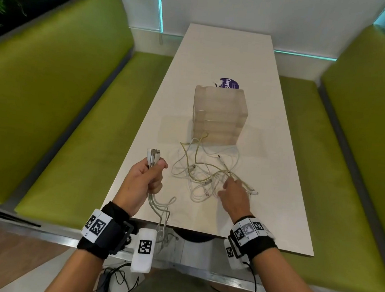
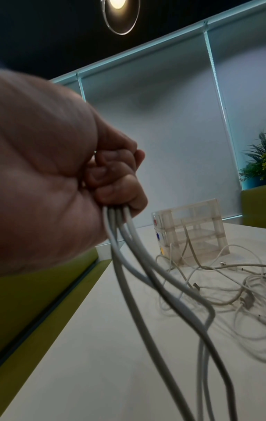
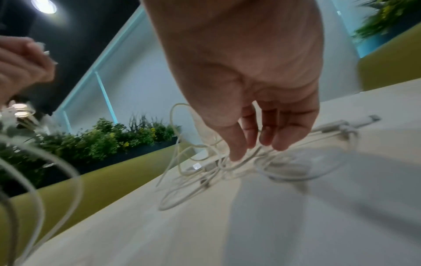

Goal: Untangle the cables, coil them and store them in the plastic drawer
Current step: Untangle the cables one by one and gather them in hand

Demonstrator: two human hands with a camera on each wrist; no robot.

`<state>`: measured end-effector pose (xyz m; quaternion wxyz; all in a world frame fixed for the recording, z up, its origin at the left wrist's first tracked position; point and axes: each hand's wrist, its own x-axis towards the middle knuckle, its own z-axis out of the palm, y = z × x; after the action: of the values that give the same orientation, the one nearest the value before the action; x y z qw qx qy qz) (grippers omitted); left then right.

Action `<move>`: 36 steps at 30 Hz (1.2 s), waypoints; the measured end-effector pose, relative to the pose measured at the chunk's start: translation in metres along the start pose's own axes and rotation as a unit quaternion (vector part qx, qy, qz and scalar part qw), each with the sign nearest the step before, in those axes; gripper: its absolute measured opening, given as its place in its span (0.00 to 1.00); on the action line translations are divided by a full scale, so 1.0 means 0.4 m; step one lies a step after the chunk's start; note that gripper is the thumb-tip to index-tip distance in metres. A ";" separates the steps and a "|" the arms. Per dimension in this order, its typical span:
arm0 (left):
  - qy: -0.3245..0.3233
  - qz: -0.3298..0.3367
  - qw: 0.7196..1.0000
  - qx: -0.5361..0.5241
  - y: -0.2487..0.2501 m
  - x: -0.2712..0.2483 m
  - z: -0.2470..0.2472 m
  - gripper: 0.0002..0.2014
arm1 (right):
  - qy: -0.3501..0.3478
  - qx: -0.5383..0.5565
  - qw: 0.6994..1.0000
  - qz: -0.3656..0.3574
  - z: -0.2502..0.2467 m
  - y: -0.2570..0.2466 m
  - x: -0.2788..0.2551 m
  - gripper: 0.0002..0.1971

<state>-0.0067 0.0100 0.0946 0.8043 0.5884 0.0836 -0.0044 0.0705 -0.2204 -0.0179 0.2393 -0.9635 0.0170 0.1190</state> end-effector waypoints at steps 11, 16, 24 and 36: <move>-0.005 -0.031 0.999 -0.014 -0.025 0.022 0.012 0.10 | 0.061 0.129 0.974 0.176 -0.081 0.169 0.031 0.09; -0.055 -0.017 0.998 0.027 -0.034 0.033 0.024 0.10 | 0.142 0.255 0.950 0.114 -0.129 0.162 0.008 0.05; -0.037 0.013 0.999 0.003 -0.039 0.059 0.064 0.12 | 0.133 0.424 0.893 -0.071 -0.280 0.026 -0.022 0.03; -0.041 0.028 0.998 0.026 -0.104 0.135 0.212 0.11 | -0.025 0.430 0.883 -0.185 -0.259 -0.179 -0.029 0.09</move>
<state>0.0531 -0.0780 0.0728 0.7913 0.6105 0.0342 -0.0082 0.0885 -0.2053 0.1065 0.6480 -0.7485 -0.1179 0.0775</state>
